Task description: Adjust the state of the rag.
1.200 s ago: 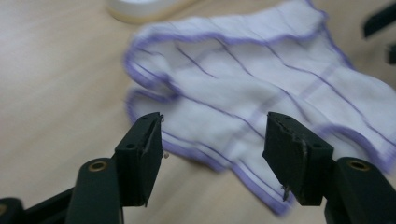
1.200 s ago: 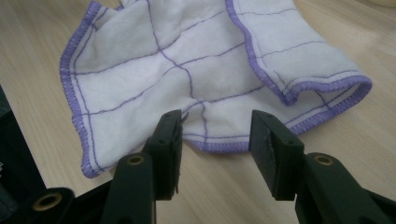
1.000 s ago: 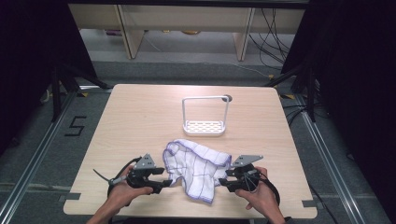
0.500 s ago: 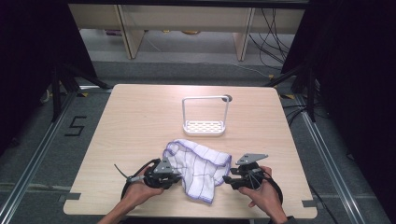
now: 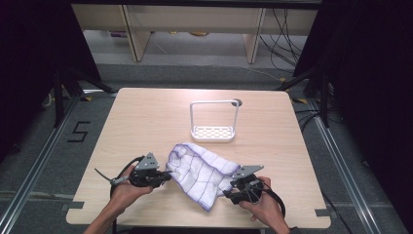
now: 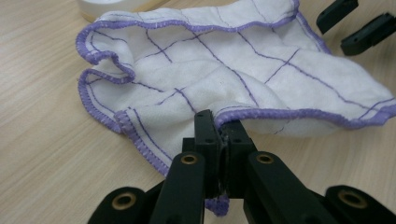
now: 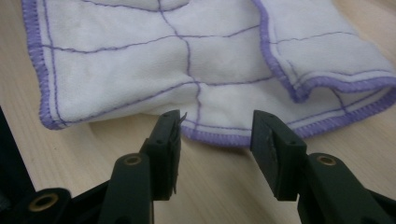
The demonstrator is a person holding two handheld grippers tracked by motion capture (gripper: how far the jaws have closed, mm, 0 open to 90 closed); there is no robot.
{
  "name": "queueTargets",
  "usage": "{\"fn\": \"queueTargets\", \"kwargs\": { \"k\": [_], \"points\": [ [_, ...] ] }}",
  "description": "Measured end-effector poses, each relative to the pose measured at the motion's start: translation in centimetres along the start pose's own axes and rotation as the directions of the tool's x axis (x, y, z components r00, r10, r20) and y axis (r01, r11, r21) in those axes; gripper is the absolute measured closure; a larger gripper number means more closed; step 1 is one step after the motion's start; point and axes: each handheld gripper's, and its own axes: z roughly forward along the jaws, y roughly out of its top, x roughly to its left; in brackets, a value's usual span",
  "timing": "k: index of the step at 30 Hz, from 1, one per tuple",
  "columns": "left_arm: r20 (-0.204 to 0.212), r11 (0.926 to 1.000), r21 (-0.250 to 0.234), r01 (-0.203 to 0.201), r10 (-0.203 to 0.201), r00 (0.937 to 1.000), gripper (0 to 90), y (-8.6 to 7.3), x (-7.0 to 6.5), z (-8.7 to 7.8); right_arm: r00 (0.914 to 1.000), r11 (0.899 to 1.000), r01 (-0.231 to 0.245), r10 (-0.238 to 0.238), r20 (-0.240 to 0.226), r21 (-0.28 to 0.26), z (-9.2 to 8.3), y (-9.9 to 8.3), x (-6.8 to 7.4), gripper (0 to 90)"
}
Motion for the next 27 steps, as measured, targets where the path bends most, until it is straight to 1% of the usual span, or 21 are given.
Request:
{"fn": "queueTargets", "kwargs": {
  "k": [2, 3, 6, 8, 9, 10, 11, 12, 13, 15, 16, 18, 19, 20, 21, 22, 23, 24, 25, 26, 27],
  "points": [
    [0.012, 1.0, -0.008, -0.004, 0.004, 0.9999, 87.2, 0.1, -0.3, 0.2, 0.9999, 1.0, 0.012, -0.012, -0.005, -0.003, 0.4, 0.1, 0.3, 53.6],
    [0.011, 1.0, 0.002, -0.007, 0.006, 0.9999, 87.1, 0.2, -0.4, 0.2, 0.9997, 1.0, 0.023, -0.023, -0.006, 0.007, 0.7, 0.2, 0.4, 53.6],
    [0.026, 0.9999, 0.0, -0.016, 0.016, 0.9996, 86.9, 0.5, -0.7, 0.2, 0.9998, 1.0, 0.021, -0.021, -0.003, 0.017, 1.1, 0.4, 0.7, 53.7],
    [0.026, 0.9998, -0.007, -0.017, 0.017, 0.9995, 86.8, 0.5, -0.8, 0.2, 0.9994, 0.999, 0.033, -0.033, 0.002, 0.024, 1.5, 0.7, 0.8, 56.9],
    [0.019, 0.9999, -0.003, -0.012, 0.012, 0.9997, 86.8, 0.6, -0.7, 0.0, 0.9992, 0.999, 0.04, -0.04, 0.007, 0.02, 1.8, 0.7, 0.8, 59.7],
    [0.016, 0.9999, -0.013, -0.007, 0.007, 0.9998, 86.9, 0.5, -0.5, -0.2, 0.9962, 0.996, 0.084, -0.085, 0.021, 0.034, 1.8, 0.8, 0.7, 75.9],
    [0.021, 0.9998, -0.021, 0.001, 0.0, 0.9998, 86.9, 0.5, -0.4, -0.3, 0.9972, 0.997, 0.069, -0.069, 0.029, 0.026, 1.8, 0.7, 0.6, 83.6],
    [0.021, 0.9998, -0.021, 0.001, 0.0, 0.9998, 87.0, 0.5, -0.4, -0.3, 0.9972, 0.997, 0.069, -0.069, 0.029, 0.026, 1.8, 0.7, 0.6, 83.6],
    [0.016, 0.9998, -0.021, 0.002, -0.002, 0.9999, 87.0, 0.4, -0.2, -0.5, 0.9961, 0.996, 0.083, -0.083, 0.029, 0.019, 1.6, 0.6, 0.2, 86.8],
    [0.012, 0.9996, -0.026, 0.009, -0.009, 0.9999, 87.2, 0.2, -0.1, -1.1, 0.9926, 0.994, 0.104, -0.105, 0.062, 0.018, 0.8, 0.5, -0.4, 88.3],
    [0.015, 0.9998, -0.018, 0.0, 0.001, 0.9999, 87.2, 0.1, 0.1, -1.4, 0.9936, 0.995, 0.104, -0.104, 0.045, 0.012, 0.2, 0.6, -0.8, 88.5],
    [0.009, 0.9998, -0.022, -0.001, 0.001, 1.0, 87.3, -0.4, 0.2, -1.7, 0.9928, 0.994, 0.108, -0.107, 0.053, -0.01, -1.0, 0.4, -1.6, 88.6],
    [0.013, 0.9998, -0.018, 0.001, -0.001, 0.9999, 87.3, -0.7, 0.1, -1.8, 0.9933, 0.993, 0.113, -0.112, 0.031, -0.036, -1.6, 0.3, -2.2, 88.6],
    [0.027, 0.9999, -0.008, 0.006, -0.006, 0.9996, 87.3, -1.5, -0.4, -1.8, 0.9963, 0.996, 0.08, -0.078, 0.034, -0.049, -2.7, -0.2, -3.1, 90.0],
    [0.034, 0.9999, -0.002, 0.01, -0.01, 0.9994, 87.3, -1.8, -0.8, -1.7, 0.9961, 0.996, 0.083, -0.082, 0.034, -0.042, -3.1, -0.3, -3.6, 90.0],
    [0.045, 0.9999, 0.014, -0.002, 0.001, 0.999, 87.3, -2.3, -1.3, -1.5, 0.9958, 0.995, 0.078, -0.075, 0.052, -0.06, -3.4, -0.5, -4.0, 90.0],
    [0.056, 0.9992, 0.035, -0.016, 0.014, 0.9983, 87.3, -2.8, -1.9, -1.4, 0.9967, 0.996, 0.064, -0.061, 0.053, -0.055, -4.0, -0.7, -4.7, 90.0],
    [0.056, 0.9992, 0.035, -0.016, 0.014, 0.9983, 87.2, -2.8, -1.9, -1.4, 0.9967, 0.996, 0.064, -0.061, 0.053, -0.055, -4.0, -0.7, -4.7, 90.0],
    [0.088, 0.9994, 0.036, 0.0, -0.003, 0.9961, 87.2, -3.4, -2.9, -1.2, 0.9975, 0.998, -0.003, 0.007, 0.07, -0.059, -4.8, -1.3, -5.6, 90.0],
    [0.105, 0.9995, 0.032, 0.005, -0.008, 0.9944, 87.1, -3.5, -3.2, -1.2, 0.9966, 0.996, -0.012, 0.019, 0.08, -0.084, -4.7, -1.5, -5.8, 90.0],
    [0.102, 0.999, 0.044, -0.007, 0.003, 0.9948, 87.1, -3.5, -3.4, -1.2, 0.9967, 0.997, -0.04, 0.044, 0.068, -0.064, -4.9, -1.6, -5.9, 89.9]
  ]
}}
